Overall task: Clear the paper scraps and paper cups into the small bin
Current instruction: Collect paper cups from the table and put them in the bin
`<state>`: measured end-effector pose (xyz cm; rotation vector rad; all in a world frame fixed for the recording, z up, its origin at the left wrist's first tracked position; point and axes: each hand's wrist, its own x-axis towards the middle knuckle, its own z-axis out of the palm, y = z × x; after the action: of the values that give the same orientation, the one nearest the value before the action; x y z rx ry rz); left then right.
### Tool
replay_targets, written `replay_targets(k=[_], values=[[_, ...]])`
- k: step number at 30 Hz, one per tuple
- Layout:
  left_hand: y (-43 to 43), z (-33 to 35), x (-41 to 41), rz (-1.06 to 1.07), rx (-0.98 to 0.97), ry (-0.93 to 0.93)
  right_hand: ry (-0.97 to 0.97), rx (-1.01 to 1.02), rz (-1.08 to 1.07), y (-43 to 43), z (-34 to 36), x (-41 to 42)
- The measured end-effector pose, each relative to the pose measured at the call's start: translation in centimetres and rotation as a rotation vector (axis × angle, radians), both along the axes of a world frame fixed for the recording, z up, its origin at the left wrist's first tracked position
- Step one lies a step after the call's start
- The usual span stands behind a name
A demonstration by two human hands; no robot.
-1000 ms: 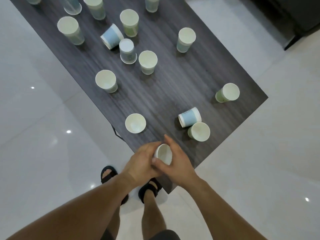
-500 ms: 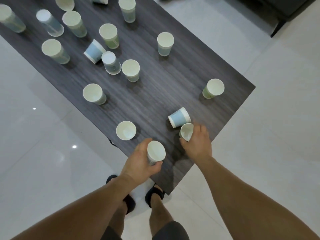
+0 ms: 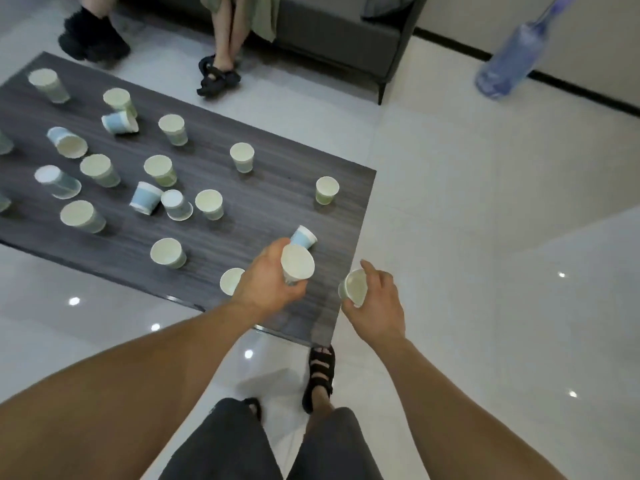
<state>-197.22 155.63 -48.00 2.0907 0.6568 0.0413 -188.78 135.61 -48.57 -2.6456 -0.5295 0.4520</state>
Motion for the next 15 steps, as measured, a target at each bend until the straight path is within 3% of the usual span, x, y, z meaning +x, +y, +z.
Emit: replay_targets(k=[7, 15], values=[[-8.2, 8.2, 0.3, -0.382, 0.127, -0.074, -0.106, 0.062, -0.353, -10.7, 7.2, -10.1], [-28.3, 16.1, -1.9, -0.864, 0.149, -0.196, -0.209, 0.108, -0.841, -27.5, 11.9, -22.2]])
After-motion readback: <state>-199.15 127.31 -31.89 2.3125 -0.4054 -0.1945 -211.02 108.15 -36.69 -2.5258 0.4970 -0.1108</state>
